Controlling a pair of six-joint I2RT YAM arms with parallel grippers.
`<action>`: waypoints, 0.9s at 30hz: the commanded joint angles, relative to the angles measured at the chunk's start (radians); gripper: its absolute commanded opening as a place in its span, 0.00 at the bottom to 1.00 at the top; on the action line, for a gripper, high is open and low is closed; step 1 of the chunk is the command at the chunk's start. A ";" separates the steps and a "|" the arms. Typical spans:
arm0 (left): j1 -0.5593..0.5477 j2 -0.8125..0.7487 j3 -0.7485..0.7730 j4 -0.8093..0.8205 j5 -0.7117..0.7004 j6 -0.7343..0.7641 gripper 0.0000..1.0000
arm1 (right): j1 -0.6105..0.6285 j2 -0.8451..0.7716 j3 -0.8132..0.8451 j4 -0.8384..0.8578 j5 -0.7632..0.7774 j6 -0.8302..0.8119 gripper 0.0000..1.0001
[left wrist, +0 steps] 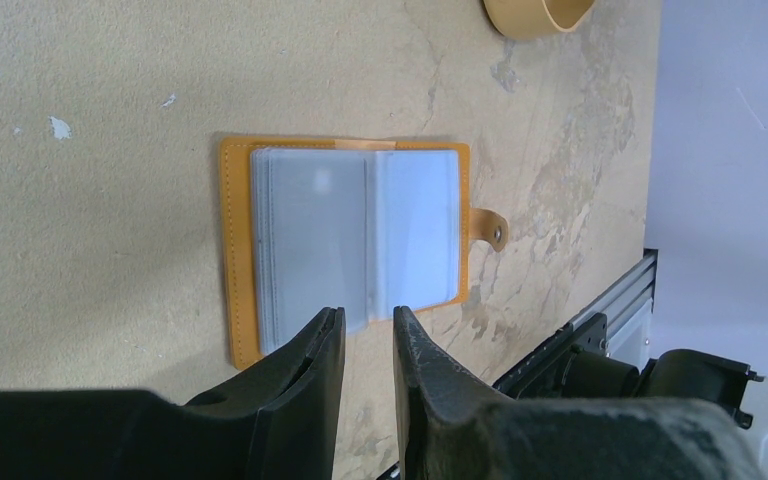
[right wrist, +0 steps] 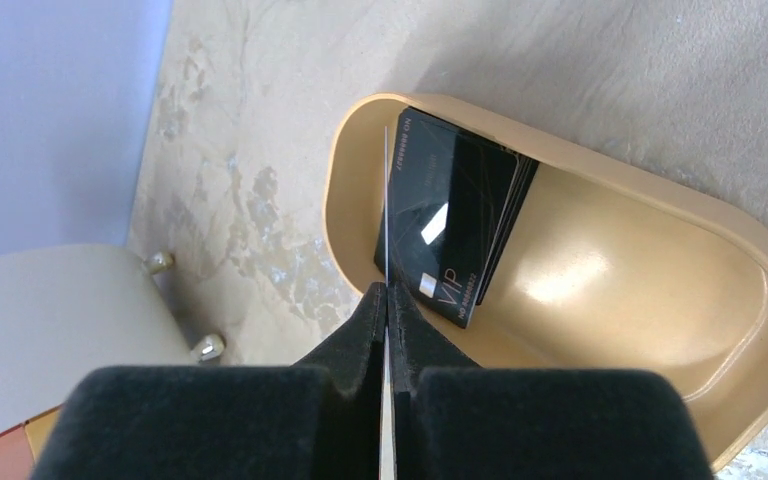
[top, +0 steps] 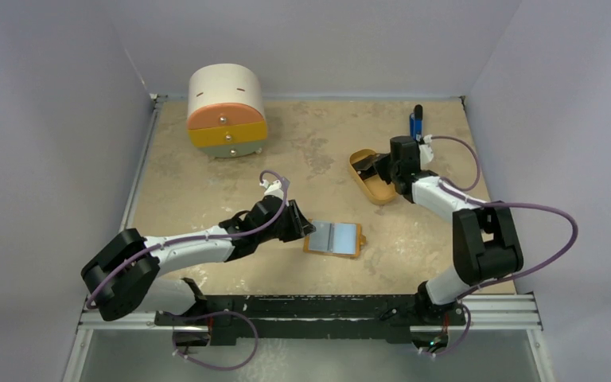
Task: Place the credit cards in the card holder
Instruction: Pick up the credit card from the storage box.
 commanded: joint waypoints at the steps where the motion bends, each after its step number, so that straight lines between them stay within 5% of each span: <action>1: 0.003 -0.020 0.001 0.031 -0.005 -0.006 0.24 | -0.002 -0.064 0.024 0.025 0.050 -0.035 0.00; 7: 0.002 -0.066 0.027 -0.027 -0.040 0.017 0.23 | -0.002 -0.193 0.103 -0.025 0.049 -0.193 0.00; 13: 0.001 -0.154 0.057 -0.122 -0.106 0.058 0.23 | 0.000 -0.373 0.169 -0.094 -0.349 -0.650 0.00; 18: 0.002 -0.211 0.055 -0.166 -0.133 0.086 0.24 | 0.020 -0.501 0.200 -0.385 -0.647 -0.896 0.00; 23: 0.002 -0.242 0.019 -0.138 -0.137 0.095 0.24 | 0.082 -0.633 0.061 -0.498 -0.731 -0.899 0.00; 27: 0.002 -0.221 -0.008 -0.105 -0.135 0.088 0.24 | 0.178 -0.706 -0.109 -0.434 -0.726 -0.778 0.00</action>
